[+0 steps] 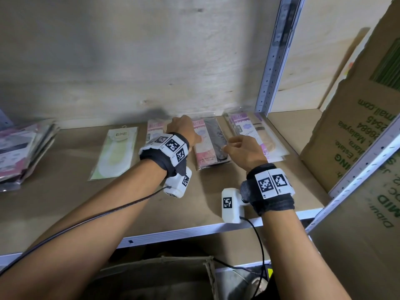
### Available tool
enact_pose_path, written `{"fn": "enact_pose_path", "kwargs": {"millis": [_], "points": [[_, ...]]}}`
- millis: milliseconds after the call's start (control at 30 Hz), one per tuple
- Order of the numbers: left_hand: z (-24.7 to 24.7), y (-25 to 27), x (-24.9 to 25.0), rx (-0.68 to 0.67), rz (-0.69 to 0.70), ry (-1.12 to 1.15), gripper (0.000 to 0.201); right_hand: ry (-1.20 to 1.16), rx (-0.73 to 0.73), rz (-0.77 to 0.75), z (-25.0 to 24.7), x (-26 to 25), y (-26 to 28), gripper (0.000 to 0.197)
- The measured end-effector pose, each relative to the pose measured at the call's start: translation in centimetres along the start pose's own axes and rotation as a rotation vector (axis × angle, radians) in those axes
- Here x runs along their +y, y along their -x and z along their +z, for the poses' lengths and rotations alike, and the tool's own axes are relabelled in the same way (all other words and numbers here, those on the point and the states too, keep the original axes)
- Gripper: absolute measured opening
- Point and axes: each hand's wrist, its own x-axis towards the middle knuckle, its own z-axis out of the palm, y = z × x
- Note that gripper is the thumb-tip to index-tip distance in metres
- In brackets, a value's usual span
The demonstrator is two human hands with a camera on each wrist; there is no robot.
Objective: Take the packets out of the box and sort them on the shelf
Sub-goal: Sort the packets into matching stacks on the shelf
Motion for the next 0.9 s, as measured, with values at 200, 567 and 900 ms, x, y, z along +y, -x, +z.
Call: {"fn": "enact_pose_path", "kwargs": {"millis": [200, 567, 900], "points": [[-4.6, 1.7, -3.6, 0.089, 0.024, 0.19, 0.034, -0.054, 0.152, -0.138, 0.8, -0.4, 1.7, 0.016], [-8.9, 7.5, -20.7, 0.246, -0.097, 0.627, 0.011, -0.271, -0.28, -0.315, 7.1, -5.4, 7.6, 0.007], [-15.2, 9.2, -33.3, 0.563, -0.408, 0.587, 0.032, -0.295, -0.586, -0.348, 18.3, -15.6, 8.9, 0.009]]}}
